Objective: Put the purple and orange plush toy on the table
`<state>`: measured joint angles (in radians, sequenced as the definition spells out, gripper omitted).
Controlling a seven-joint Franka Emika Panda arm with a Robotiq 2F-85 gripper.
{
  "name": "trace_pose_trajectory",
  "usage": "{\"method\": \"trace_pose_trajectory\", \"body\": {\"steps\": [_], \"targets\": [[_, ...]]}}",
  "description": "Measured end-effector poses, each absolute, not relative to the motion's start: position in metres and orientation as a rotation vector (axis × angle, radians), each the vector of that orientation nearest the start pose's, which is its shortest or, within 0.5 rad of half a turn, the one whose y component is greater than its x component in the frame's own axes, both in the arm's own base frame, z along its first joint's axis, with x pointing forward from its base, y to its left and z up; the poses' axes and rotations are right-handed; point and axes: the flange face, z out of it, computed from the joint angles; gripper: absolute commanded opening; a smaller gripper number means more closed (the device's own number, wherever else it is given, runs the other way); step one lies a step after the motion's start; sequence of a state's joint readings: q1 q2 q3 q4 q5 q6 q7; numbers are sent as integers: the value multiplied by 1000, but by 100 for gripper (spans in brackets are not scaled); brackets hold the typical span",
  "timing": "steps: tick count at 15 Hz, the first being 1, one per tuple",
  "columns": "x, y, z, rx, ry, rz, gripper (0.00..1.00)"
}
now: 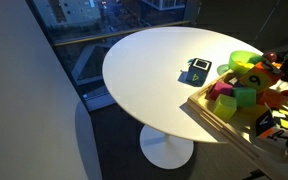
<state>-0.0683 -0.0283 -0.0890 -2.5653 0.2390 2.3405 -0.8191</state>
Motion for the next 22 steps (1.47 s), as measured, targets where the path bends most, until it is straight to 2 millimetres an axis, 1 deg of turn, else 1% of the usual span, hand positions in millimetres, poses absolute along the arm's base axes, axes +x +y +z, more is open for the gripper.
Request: {"method": "trace_pose_trajectory", "body": {"steps": [6,10,19,22], "targets": [[430,-46,251,-2866,-677,113,100],[438,-39,250,-2896,-643,81,100],[462,-27,266,-2941,-559,-3,100],[469,-23,268,-2947,-536,-11,100]]}}
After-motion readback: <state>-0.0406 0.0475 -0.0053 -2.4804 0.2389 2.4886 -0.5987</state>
